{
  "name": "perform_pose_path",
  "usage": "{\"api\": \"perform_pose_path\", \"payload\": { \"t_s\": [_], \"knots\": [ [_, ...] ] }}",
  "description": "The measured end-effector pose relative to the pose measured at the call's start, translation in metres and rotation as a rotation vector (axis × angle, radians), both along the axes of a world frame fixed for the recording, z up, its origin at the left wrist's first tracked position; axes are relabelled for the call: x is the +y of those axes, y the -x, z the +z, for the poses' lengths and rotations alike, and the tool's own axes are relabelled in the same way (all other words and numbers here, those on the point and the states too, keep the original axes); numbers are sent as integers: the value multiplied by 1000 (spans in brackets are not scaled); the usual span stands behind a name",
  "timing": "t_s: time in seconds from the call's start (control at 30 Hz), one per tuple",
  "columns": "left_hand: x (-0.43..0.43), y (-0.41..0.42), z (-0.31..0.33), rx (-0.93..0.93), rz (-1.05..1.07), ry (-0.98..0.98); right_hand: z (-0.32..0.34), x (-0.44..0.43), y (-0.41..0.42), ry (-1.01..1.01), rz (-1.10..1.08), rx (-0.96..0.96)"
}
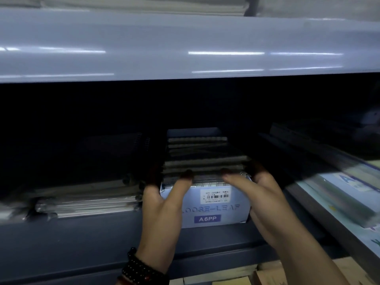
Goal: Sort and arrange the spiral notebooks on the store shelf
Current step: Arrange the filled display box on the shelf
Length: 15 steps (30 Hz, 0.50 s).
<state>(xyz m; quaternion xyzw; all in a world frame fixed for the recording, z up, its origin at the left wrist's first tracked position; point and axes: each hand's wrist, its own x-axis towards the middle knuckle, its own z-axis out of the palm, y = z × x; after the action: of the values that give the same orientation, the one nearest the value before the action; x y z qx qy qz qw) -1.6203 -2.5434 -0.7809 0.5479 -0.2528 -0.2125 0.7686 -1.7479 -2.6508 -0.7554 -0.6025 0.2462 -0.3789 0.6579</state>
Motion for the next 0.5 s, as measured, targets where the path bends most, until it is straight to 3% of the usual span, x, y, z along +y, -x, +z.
{"api": "perform_pose_path", "payload": {
  "t_s": [0.2,0.5],
  "knots": [
    [5,-2,8,-111,-75,-6,8,0,3,205,106,131],
    [11,0,-1,-365,103,52,11,4,17,251,101,185]
  ]
}}
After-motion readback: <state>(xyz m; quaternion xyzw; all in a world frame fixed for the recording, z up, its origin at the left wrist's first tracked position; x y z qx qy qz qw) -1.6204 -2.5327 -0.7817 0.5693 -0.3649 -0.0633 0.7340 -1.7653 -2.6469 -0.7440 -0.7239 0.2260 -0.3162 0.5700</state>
